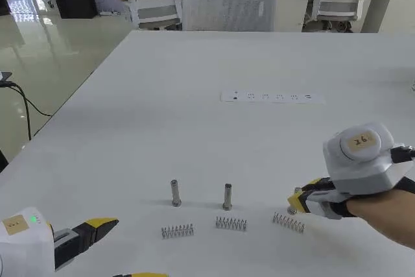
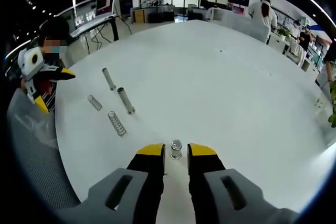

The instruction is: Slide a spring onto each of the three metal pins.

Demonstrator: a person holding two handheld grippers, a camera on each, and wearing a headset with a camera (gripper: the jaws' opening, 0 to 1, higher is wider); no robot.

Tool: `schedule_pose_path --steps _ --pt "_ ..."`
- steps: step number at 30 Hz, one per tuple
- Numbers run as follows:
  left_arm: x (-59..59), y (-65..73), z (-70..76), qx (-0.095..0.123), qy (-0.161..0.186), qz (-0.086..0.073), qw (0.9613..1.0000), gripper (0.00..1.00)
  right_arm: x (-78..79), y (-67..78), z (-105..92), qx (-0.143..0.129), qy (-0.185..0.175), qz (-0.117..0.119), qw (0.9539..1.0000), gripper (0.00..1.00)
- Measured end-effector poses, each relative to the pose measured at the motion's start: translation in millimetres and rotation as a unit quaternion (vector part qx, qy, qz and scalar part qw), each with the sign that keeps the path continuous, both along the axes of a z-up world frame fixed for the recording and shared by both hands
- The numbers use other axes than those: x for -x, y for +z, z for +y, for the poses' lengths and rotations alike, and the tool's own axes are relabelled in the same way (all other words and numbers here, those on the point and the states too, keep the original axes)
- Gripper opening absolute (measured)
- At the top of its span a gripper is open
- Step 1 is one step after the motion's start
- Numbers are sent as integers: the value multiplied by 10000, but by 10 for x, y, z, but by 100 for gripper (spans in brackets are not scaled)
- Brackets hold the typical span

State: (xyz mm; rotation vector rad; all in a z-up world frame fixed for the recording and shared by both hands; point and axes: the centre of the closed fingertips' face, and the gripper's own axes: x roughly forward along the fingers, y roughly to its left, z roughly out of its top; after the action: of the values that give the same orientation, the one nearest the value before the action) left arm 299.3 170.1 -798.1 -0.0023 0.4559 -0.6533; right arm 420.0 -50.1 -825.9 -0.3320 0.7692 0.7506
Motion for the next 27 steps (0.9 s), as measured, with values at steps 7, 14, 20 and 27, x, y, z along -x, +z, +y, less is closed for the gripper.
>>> schedule_pose_path --steps 7,14,20,27 --pt "-2 6 0 9 12 -7 10000 73 12 34 -18 -14 55 -75 10000 19" --pt "1 9 -11 15 8 -7 10000 73 50 49 -14 -45 136 -63 9999 21" --pt "11 10 -18 15 -7 -3 10000 73 114 56 0 -36 294 -22 9996 21" --pt "16 14 -23 11 -15 -2 10000 73 188 17 -13 48 468 49 9989 22"
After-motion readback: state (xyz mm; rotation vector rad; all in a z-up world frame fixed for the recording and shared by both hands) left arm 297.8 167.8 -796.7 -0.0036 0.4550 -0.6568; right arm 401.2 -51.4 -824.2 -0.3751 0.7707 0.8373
